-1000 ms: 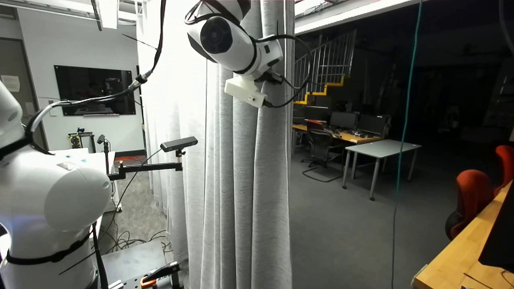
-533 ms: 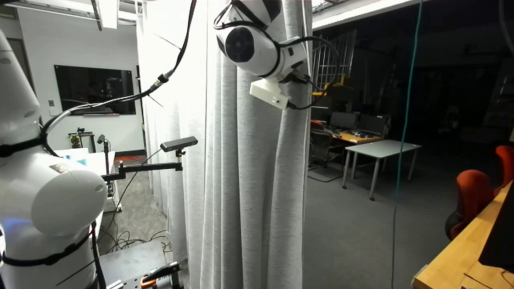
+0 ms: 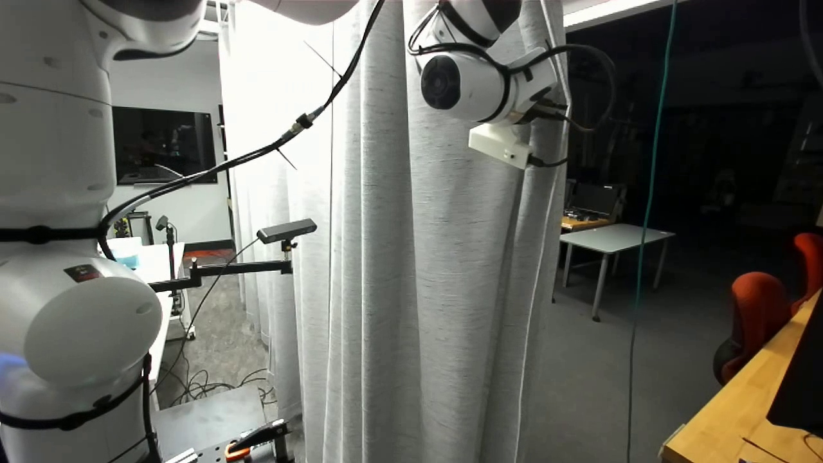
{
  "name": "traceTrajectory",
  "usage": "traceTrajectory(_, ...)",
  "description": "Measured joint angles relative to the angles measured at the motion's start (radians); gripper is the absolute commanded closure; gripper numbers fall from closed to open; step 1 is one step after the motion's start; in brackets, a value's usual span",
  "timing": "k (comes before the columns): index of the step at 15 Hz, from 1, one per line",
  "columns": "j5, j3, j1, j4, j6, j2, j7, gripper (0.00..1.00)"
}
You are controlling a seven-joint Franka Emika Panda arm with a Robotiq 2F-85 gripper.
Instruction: Draw the curtain closed
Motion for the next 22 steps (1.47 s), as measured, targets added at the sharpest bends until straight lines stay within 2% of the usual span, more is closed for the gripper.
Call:
traceTrajectory(3,0.011,-0.044,-0.032,0.11,0.001,0.086,0.003,0.99)
traceTrajectory(7,0.01,-0.104,-0.1,0.187,0.002,0.133,0.012,0.99)
traceTrajectory(12,0.008,-0.184,-0.242,0.21,0.007,0.183,0.042,0.99)
traceTrajectory(14,0.01,-0.205,-0.304,0.254,0.02,0.232,0.067,0.99)
traceTrajectory(17,0.018,-0.219,-0.363,0.383,0.1,0.321,0.112,0.99)
traceTrajectory(22,0.009,-0.224,-0.449,0.612,0.299,0.491,0.244,0.99)
